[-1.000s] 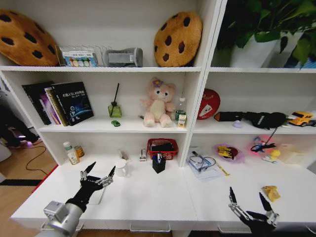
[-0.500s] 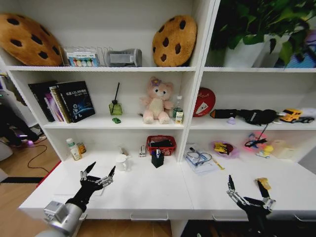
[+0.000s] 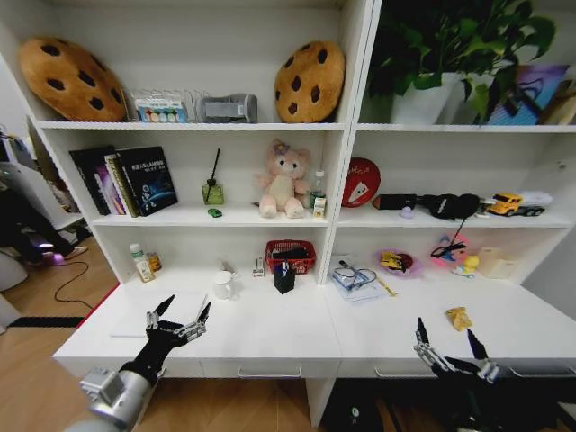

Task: Organize the objects on the table.

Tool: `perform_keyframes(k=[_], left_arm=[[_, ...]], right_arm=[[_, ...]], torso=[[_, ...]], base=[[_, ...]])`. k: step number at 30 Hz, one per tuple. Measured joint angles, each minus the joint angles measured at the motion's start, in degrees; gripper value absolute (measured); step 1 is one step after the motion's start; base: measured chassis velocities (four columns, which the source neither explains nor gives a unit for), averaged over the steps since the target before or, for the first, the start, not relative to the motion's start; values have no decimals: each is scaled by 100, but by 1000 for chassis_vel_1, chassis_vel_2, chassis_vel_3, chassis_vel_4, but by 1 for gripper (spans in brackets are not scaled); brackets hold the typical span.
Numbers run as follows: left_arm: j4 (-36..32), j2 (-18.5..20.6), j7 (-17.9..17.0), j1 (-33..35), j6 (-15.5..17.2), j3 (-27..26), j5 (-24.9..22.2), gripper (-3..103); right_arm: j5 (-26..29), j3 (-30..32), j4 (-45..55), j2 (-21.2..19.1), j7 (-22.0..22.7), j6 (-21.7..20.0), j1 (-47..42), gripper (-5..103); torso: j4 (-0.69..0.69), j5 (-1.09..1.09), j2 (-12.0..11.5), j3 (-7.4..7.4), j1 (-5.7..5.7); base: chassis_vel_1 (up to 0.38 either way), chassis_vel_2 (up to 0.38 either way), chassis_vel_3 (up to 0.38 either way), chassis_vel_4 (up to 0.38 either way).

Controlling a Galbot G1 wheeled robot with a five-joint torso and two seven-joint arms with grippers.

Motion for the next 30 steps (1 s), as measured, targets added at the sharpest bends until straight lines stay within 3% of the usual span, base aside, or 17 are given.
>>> perform_keyframes(k=[13, 16, 17, 18, 19, 20, 22, 23, 24, 25, 26, 27, 30], left_arm=[[0, 0, 0, 0, 0, 0, 0, 100], [0, 0, 0, 1, 0, 0, 0, 100], [0, 0, 0, 1, 0, 1, 0, 100], [0, -1, 0, 0, 0, 1, 0, 100], [0, -1, 0, 0, 0, 1, 0, 100], [-1, -1, 1, 1, 0, 1, 0, 100], [-1, -1, 1, 1, 0, 1, 0, 100], [0, -1, 2, 1, 0, 1, 0, 100], [0, -1, 2, 1, 0, 1, 0, 100], [-1, -1, 2, 0, 0, 1, 0, 100], [-1, -1, 3, 0, 0, 1, 0, 100], [-1, -1, 3, 0, 0, 1, 0, 100], [0, -1, 1, 0, 0, -1, 0, 100]], right_arm=[[-2, 23, -163, -106, -9, -142, 301, 100], [-111, 68, -187, -133, 83, -400, 379, 100], [-242, 102, -192, -144, 196, -606, 427, 100], [-334, 122, -193, -177, 402, -877, 485, 100], [-334, 122, -193, -177, 402, -877, 485, 100], [-329, 132, -175, -231, 690, -1258, 552, 100], [-156, 194, -102, -345, 1058, -1961, 655, 100], [49, 268, -78, -477, 1310, -2574, 767, 100], [49, 268, -78, -477, 1310, -2574, 767, 100], [245, 305, -83, -657, 1662, -3096, 972, 100], [473, 304, -83, -789, 1892, -3428, 1120, 100], [473, 304, -83, -789, 1892, -3428, 1120, 100], [1203, 210, -138, -1152, 2505, -4153, 1564, 100]], torso=[[1, 0, 2, -2, -4], [1, 3, 2, -2, -5], [-2, -6, 2, -1, -3], [0, 4, 1, -1, -4], [0, 4, 1, -1, -4], [3, 10, 2, -1, -5], [-1, 0, 3, -2, -6], [-4, -2, 2, -2, -5], [-4, -2, 2, -2, -5], [-3, 6, 1, -1, -4], [-1, 0, 2, -2, -5], [-1, 0, 2, -2, -5], [3, 0, 2, -1, -4]], base=[[-194, -208, 190, 202], [-294, -287, 287, 275], [-299, -294, 253, 258], [-248, -243, 253, 160], [-248, -243, 253, 160], [-51, -171, 195, 160], [-53, -161, 134, 76], [-55, -69, 28, 37], [-55, -69, 28, 37], [-37, -69, 7, -46], [0, 0, 0, 0], [0, 0, 0, 0], [63, 84, -34, -40]])
